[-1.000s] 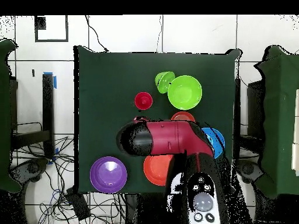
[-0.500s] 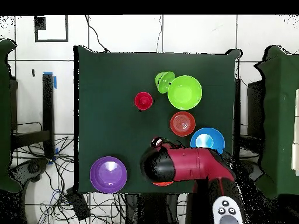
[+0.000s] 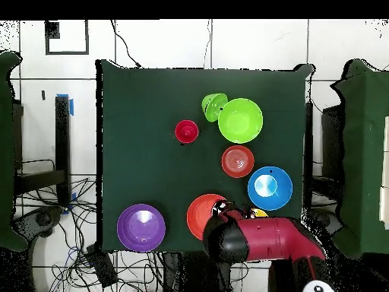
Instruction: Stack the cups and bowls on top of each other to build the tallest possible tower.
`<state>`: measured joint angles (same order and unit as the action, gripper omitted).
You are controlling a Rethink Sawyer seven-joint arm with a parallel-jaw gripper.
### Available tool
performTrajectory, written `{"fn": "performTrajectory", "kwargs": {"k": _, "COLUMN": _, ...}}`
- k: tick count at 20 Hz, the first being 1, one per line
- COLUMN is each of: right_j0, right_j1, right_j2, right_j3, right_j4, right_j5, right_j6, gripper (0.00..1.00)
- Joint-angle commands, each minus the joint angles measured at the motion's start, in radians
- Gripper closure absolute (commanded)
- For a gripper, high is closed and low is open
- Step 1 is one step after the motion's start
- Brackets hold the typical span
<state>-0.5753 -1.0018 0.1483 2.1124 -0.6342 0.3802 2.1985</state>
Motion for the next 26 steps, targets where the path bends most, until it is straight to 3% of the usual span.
{"fn": "performTrajectory", "kwargs": {"k": 1, "right_j0": -0.094, "right_j1": 0.079, "right_j2": 0.035, "right_j3": 0.087, "right_j4": -0.263, "right_j5": -0.159, "right_j6": -0.143, "gripper": 0.0}}
{"fn": "performTrajectory", "kwargs": {"k": 4, "right_j0": -0.077, "right_j1": 0.133, "right_j2": -0.041, "right_j3": 0.056, "right_j4": -0.372, "right_j5": -0.22, "right_j6": -0.063, "gripper": 0.0}}
{"fn": "performTrajectory", "kwargs": {"k": 8, "right_j0": -0.057, "right_j1": 0.197, "right_j2": -0.106, "right_j3": 0.019, "right_j4": -0.466, "right_j5": -0.291, "right_j6": -0.001, "gripper": 0.0}}
{"fn": "performTrajectory", "kwargs": {"k": 14, "right_j0": -0.017, "right_j1": 0.317, "right_j2": -0.224, "right_j3": -0.058, "right_j4": -0.544, "right_j5": -0.423, "right_j6": 0.053, "gripper": 0.0}}
{"fn": "performTrajectory", "kwargs": {"k": 20, "right_j0": 0.092, "right_j1": 0.445, "right_j2": -0.391, "right_j3": -0.121, "right_j4": -0.48, "right_j5": -0.576, "right_j6": 0.052, "gripper": 0.0}}
{"fn": "performTrajectory", "kwargs": {"k": 26, "right_j0": 0.136, "right_j1": 0.574, "right_j2": -0.495, "right_j3": -0.153, "right_j4": -0.372, "right_j5": -0.724, "right_j6": -0.002, "gripper": 0.0}}
